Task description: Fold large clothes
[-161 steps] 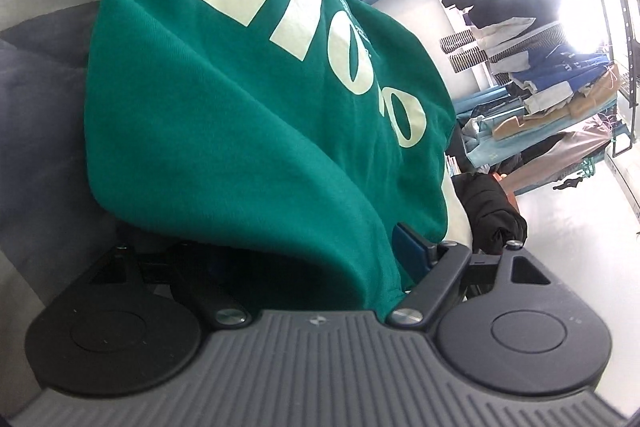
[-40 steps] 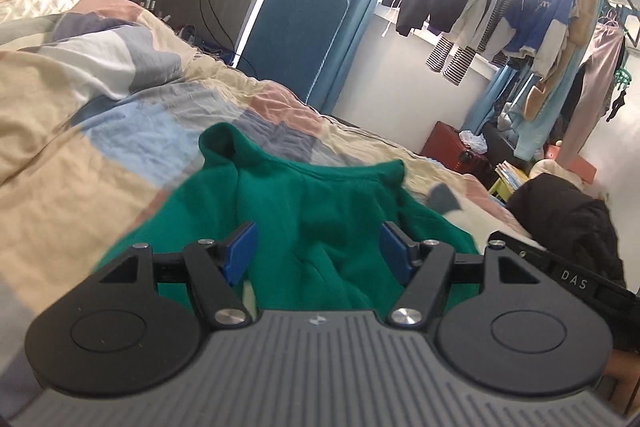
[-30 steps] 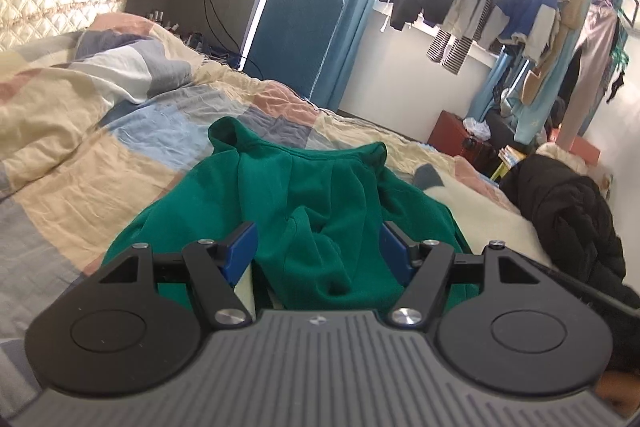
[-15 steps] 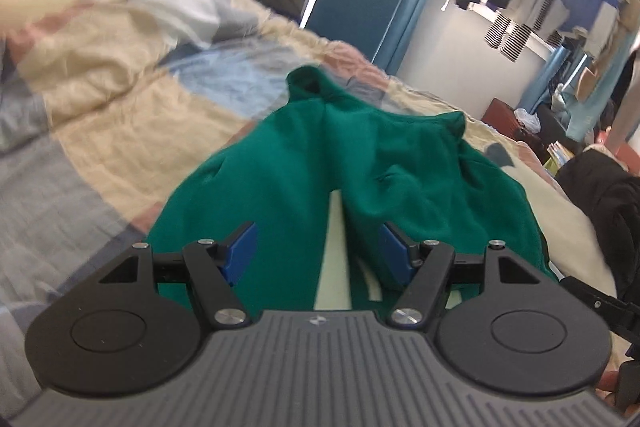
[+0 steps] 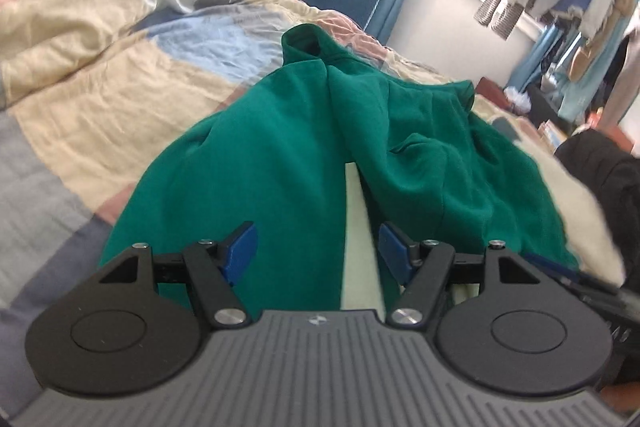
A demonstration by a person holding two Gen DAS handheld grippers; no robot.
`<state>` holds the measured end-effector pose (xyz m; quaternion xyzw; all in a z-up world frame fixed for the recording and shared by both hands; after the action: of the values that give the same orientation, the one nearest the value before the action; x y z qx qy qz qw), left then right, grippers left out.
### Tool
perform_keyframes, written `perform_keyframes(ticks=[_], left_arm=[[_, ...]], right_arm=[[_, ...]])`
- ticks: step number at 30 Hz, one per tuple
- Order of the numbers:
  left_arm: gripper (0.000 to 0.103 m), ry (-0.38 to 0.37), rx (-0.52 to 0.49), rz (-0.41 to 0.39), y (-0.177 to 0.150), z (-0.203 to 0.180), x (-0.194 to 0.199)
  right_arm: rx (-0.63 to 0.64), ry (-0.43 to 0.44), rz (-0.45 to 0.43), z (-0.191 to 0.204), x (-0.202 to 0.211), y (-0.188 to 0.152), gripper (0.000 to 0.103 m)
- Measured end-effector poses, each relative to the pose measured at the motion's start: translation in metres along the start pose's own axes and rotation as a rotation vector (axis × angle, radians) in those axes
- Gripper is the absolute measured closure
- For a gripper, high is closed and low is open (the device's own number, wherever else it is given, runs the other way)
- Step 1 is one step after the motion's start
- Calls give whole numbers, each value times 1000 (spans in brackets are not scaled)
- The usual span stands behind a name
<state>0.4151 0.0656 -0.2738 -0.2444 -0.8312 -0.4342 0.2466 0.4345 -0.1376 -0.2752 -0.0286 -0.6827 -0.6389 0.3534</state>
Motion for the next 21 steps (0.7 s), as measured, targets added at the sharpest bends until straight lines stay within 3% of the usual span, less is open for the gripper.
perform_keyframes(ticks=[14,21], left_arm=[[31,-29,67,30,4,10,-4],[31,-63,111,41,1,15,-1]], right_arm=[[121,-75,-15,7,-51,5,20],[109,-105,79,-3,-99,3,40]])
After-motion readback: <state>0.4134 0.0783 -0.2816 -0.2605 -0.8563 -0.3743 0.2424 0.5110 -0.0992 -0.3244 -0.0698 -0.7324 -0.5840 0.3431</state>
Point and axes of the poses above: each gripper's, at about its wrist camera, not at the fingertips, and x roughly against the way its jaws point, z to its left, y to its top, the point moved 9 cm from there along -x, roughly the way its jaws point, and after that the axes turned 15 degrees about x, right-handed, at the moved point
